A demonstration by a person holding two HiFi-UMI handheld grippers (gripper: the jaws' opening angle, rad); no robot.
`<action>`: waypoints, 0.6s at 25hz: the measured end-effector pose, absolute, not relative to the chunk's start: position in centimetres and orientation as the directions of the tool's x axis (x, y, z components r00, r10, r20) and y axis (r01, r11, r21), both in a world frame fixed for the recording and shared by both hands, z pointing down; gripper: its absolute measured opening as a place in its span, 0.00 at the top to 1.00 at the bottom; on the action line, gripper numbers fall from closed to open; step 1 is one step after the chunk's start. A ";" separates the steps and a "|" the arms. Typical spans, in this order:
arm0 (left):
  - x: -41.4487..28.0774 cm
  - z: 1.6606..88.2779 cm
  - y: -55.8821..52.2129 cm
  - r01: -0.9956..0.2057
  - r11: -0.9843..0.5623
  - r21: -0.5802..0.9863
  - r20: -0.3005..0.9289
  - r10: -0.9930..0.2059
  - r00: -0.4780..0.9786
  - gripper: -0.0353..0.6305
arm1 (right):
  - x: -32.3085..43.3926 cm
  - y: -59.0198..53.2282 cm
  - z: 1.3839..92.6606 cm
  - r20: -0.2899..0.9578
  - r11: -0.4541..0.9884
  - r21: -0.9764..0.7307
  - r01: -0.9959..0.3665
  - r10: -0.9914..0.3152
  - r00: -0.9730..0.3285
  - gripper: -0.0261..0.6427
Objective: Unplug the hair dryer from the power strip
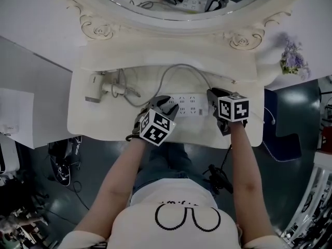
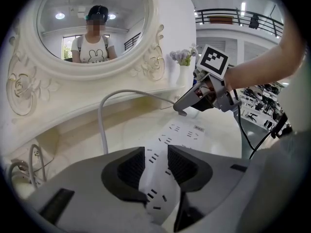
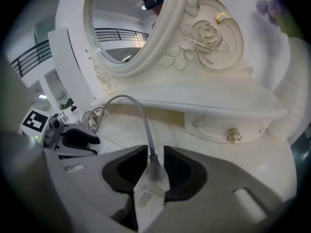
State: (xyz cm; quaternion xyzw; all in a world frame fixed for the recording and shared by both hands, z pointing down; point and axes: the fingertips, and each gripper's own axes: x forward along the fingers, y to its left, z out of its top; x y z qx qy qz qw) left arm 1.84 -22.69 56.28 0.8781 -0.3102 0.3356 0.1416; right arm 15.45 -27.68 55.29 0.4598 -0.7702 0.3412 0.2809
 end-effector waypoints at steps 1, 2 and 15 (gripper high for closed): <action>1.8 56.3 -22.7 -0.640 -0.768 0.040 0.677 -0.450 0.583 0.72 | 15.4 -27.6 55.0 0.741 0.344 -0.268 -0.900 -0.524 -0.421 0.77; 1.8 56.3 -22.8 -0.640 -0.768 0.040 0.676 -0.451 0.583 0.72 | 15.3 -27.6 54.6 0.733 0.344 -0.262 -0.901 -0.537 -0.418 0.68; 1.5 55.9 -22.9 -0.654 -0.754 0.063 0.670 -0.454 0.587 0.72 | 16.4 -24.7 44.9 0.513 0.256 -0.284 -0.924 -0.773 -0.372 0.52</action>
